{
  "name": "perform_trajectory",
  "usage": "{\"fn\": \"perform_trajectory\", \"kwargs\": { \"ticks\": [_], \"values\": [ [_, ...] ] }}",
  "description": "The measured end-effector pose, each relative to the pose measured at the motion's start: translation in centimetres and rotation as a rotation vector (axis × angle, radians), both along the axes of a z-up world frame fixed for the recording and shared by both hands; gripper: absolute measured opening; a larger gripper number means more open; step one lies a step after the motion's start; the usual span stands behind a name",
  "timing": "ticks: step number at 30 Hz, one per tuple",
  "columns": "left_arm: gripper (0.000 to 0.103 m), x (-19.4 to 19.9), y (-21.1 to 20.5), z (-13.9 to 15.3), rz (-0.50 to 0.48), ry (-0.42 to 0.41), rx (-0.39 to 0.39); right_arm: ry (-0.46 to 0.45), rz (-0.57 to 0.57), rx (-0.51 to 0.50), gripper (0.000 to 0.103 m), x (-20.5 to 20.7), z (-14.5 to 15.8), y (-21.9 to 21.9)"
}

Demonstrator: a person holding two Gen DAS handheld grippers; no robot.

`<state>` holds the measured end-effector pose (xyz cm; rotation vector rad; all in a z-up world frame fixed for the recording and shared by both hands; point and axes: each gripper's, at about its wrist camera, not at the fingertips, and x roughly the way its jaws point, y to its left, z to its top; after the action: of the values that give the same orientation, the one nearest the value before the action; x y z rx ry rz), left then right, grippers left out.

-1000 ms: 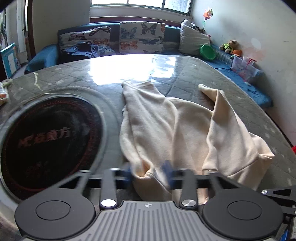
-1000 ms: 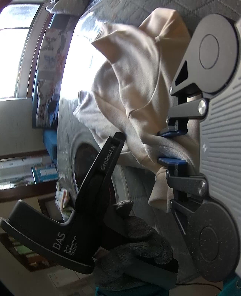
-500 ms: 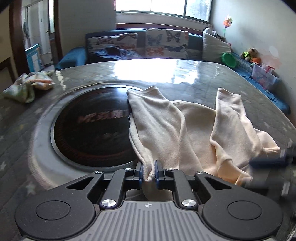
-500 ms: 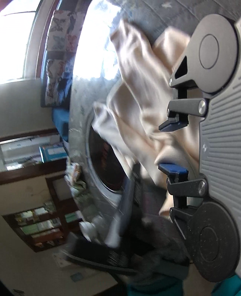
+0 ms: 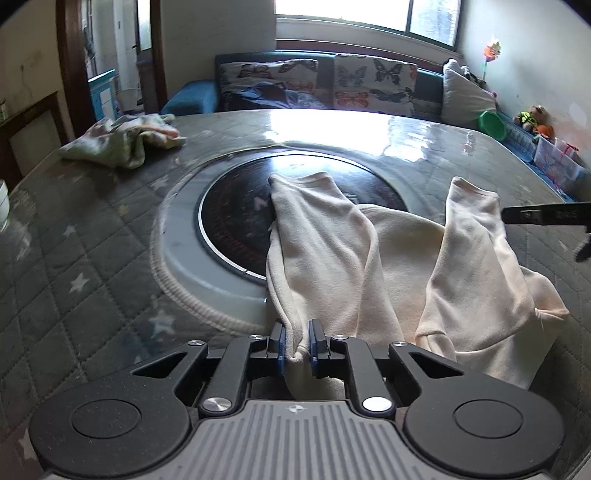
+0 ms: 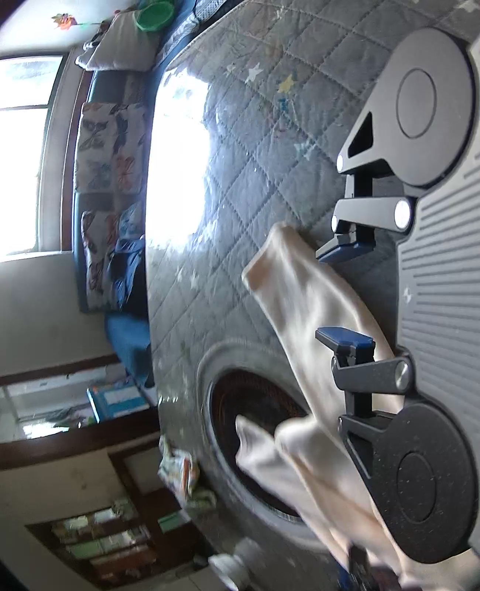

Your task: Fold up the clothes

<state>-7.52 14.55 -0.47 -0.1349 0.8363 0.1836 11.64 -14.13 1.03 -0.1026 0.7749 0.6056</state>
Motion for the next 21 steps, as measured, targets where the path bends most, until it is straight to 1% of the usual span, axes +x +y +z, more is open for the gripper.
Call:
{"fn": "perform_trajectory", "kwargs": {
  "ticks": [3,6,7,9,11,13,16,19,21],
  "values": [
    [0.018,-0.2,0.2,0.1,0.002,-0.003,-0.009,0.032,-0.049,-0.007,0.039,1.7,-1.5,0.4],
    [0.021,-0.2,0.1,0.2,-0.002,-0.009,-0.003,0.022,-0.061,-0.011,0.037,2.3,-2.2,0.9],
    [0.022,-0.1,0.1,0.2,-0.002,-0.011,-0.003,0.018,-0.056,-0.01,0.034,2.3,-2.2,1.1],
    [0.022,-0.2,0.2,0.2,0.0,-0.016,-0.006,0.012,-0.042,-0.002,0.01,2.1,-2.0,1.4],
    [0.025,-0.4,0.2,0.4,0.004,-0.021,-0.007,0.006,-0.025,0.01,0.007,1.7,-1.7,1.7],
    [0.032,-0.6,0.4,0.7,0.012,-0.031,-0.006,-0.006,-0.001,0.029,0.005,1.0,-1.1,1.8],
    [0.038,-0.8,0.8,1.2,0.03,-0.051,-0.001,-0.024,0.104,0.086,0.005,-1.5,1.0,2.5],
    [0.04,-0.9,1.3,1.8,0.05,-0.073,0.004,-0.039,0.222,0.131,0.005,-4.5,2.9,3.4],
    [0.041,-0.9,1.6,2.2,0.065,-0.087,0.007,-0.029,0.315,0.148,0.005,-6.6,3.7,4.2]
  ]
}}
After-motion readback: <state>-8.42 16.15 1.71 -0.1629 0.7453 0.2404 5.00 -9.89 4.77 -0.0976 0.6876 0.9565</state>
